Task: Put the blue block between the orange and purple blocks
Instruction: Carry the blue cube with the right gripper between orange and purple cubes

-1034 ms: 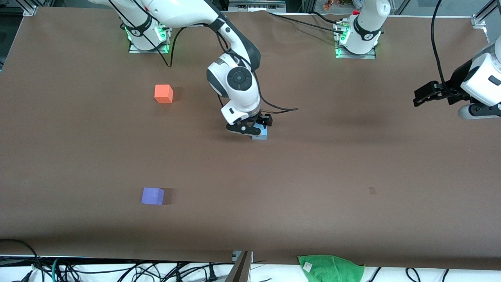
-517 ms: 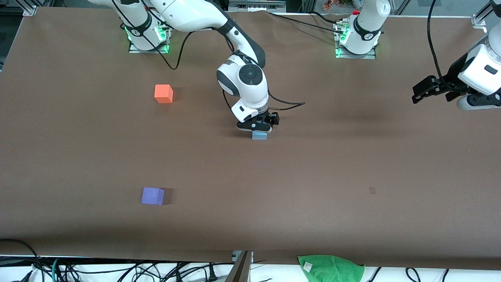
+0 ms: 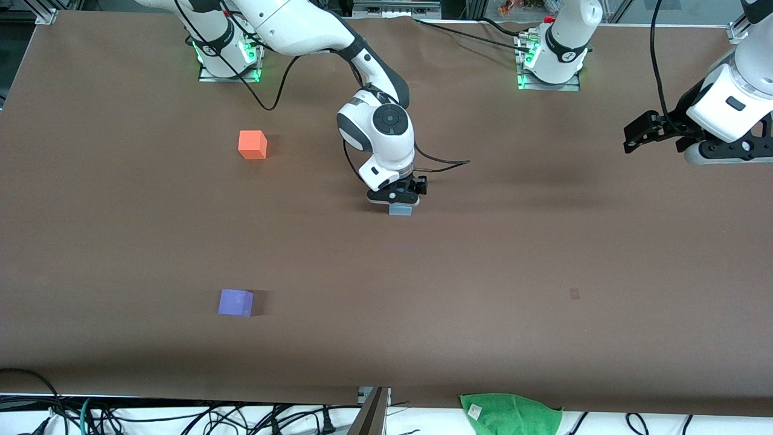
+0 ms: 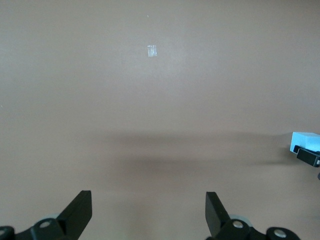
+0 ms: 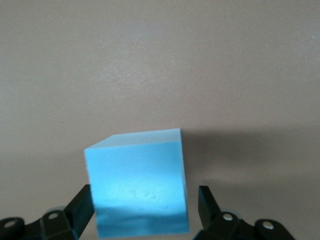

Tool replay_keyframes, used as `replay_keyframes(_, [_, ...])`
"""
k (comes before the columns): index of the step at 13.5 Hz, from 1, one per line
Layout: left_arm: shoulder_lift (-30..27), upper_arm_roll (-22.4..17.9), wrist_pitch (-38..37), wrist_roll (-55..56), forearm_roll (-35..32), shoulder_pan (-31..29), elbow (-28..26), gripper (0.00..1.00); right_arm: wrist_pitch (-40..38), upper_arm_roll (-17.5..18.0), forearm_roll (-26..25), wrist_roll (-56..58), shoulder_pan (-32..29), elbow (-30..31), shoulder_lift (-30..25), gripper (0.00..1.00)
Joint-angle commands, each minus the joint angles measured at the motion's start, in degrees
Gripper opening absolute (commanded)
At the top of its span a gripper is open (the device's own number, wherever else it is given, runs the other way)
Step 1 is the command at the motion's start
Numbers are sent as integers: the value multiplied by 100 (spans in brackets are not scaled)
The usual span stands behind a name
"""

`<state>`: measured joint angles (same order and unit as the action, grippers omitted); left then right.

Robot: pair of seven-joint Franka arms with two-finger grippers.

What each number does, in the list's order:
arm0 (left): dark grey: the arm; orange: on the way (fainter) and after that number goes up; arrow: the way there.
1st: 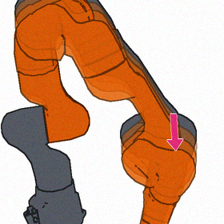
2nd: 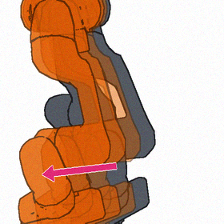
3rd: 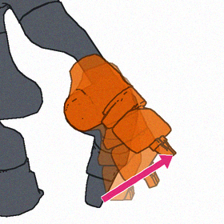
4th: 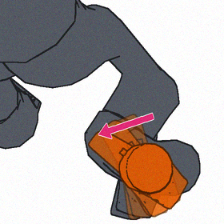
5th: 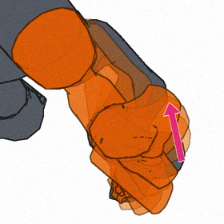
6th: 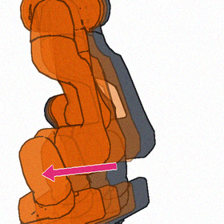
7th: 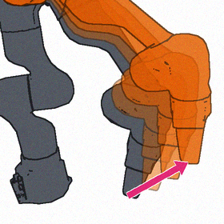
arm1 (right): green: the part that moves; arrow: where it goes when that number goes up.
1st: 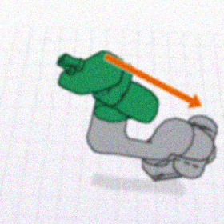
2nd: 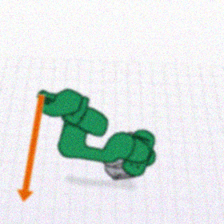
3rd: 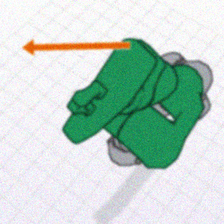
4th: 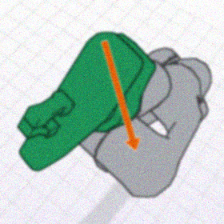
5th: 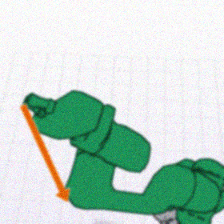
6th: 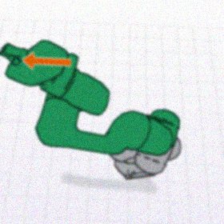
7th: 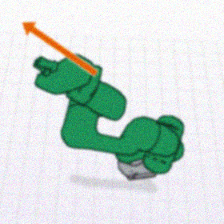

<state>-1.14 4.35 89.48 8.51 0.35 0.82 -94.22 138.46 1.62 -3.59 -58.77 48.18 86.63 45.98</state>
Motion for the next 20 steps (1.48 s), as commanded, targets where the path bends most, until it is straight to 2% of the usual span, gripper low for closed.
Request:
replay_keyframes(1, [-114,-40,-115,-174,79,-46,-8,100,32,-101,-169,-100,52,-49,51,60])
replay_keyframes(3, [-114,-48,-115,-165,79,-46,-8,100,-12,-153,-169,31,-45,-58,-2,38])
replay_keyframes(4, [-114,-48,-115,-174,79,-55,-8,100,-38,-171,-169,76,-132,-58,-54,32])
replay_keyframes(7, [-114,-31,-150,-165,79,-46,-8,100,-686,-171,-107,785,-483,-6,-404,31])
replay_keyframes(9, [-114,-22,-159,-165,79,-46,0,100,-1039,-171,-81,1479,-843,265,-773,31])
replay_keyframes(11, [-114,-5,-185,-157,71,-20,0,100,-988,-171,-81,2321,-1274,940,-1239,31])
replay_keyframes(13, [-114,-5,-185,-157,71,-3,0,100,-743,-171,-81,3113,-1818,1905,-1809,31])
replay_keyframes(16, [-114,-5,-185,-157,71,-3,0,100,134,-171,-81,3976,-2574,3532,-2645,32])
replay_keyframes(18, [-114,-5,-185,-157,71,-3,0,100,487,-180,-81,4276,-2909,4053,-2770,32])
replay_keyframes(20, [-114,-5,-185,-157,71,-3,0,100,1032,-189,-72,4418,-3086,4274,-2631,33])
